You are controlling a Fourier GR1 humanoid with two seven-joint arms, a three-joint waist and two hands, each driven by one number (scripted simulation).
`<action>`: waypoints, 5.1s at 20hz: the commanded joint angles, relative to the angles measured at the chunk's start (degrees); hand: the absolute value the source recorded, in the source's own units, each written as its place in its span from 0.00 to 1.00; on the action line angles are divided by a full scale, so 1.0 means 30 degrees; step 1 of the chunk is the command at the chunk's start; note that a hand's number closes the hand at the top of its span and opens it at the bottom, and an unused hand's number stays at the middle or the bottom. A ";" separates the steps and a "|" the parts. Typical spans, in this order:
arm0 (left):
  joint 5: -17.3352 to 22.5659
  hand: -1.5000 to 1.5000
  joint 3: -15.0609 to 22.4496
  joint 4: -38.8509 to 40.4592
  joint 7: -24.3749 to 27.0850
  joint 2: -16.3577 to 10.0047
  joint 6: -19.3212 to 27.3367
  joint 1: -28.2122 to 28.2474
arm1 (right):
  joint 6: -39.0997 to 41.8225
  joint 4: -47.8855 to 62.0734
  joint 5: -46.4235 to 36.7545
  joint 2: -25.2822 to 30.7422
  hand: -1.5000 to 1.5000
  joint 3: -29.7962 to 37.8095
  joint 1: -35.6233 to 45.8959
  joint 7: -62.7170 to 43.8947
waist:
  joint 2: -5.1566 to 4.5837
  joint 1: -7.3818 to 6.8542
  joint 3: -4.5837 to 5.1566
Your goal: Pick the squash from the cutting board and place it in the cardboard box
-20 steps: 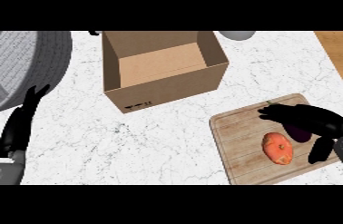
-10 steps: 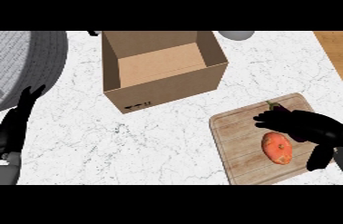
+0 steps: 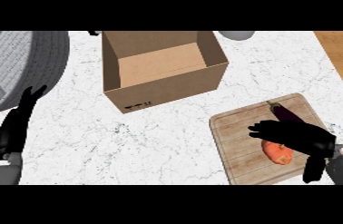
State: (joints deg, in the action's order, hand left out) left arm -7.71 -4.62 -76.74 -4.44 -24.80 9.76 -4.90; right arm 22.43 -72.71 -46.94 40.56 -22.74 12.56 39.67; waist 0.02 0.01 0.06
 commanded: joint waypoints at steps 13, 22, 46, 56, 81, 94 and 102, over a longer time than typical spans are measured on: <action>-0.0602 0.50 -0.0770 -0.0096 0.0241 0.0060 -0.0374 0.0525 | -0.4919 0.1088 -0.1713 -0.5339 1.00 0.3422 -0.0210 -0.5827 | 0.0114 0.0349 0.0011; -0.0493 0.50 -0.0881 -0.0109 0.0256 0.0165 -0.0327 0.1050 | -0.8654 -0.1352 -0.4468 -0.9301 1.00 0.6234 -0.0871 -1.9163 | 0.0424 0.0910 0.0130; -0.0916 0.50 -0.0793 -0.0080 -0.0473 0.0352 -0.1311 -0.1139 | -1.0173 -0.1175 -0.5927 -1.3515 1.00 0.1789 1.1980 -3.0526 | -0.0119 -0.0526 -0.0016; -0.1524 0.50 -0.0458 -0.0005 0.0985 0.1056 -0.0819 -0.0453 | -1.4196 0.8227 -0.1894 -1.3520 1.00 0.5026 1.8501 -2.9141 | -0.0295 -0.1223 -0.0003; -0.1843 0.50 -0.0151 0.0453 0.0401 0.1500 -0.1012 -0.2008 | -2.1202 1.8700 0.1468 -1.3225 0.00 0.9984 2.1160 -2.1864 | -0.0783 -0.1929 -0.0019; -0.1026 0.50 -0.1195 0.0295 0.0822 0.0946 -0.1720 -0.0921 | -2.5539 1.5496 0.5701 -1.3516 0.00 1.2661 1.8724 -1.4663 | -0.0279 -0.0919 -0.0037; -0.1198 0.50 -0.2074 0.0902 0.1337 0.0800 -0.1430 0.0416 | -2.3472 1.0969 0.6613 -1.2714 0.00 1.2275 1.4085 -1.4707 | 0.0137 0.0293 -0.0016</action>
State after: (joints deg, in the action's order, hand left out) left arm -11.93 -9.02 -76.14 -2.56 -21.81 5.82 -5.88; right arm -49.18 -33.63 -28.48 1.78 14.52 61.78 -5.23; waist 0.06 -0.40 -0.08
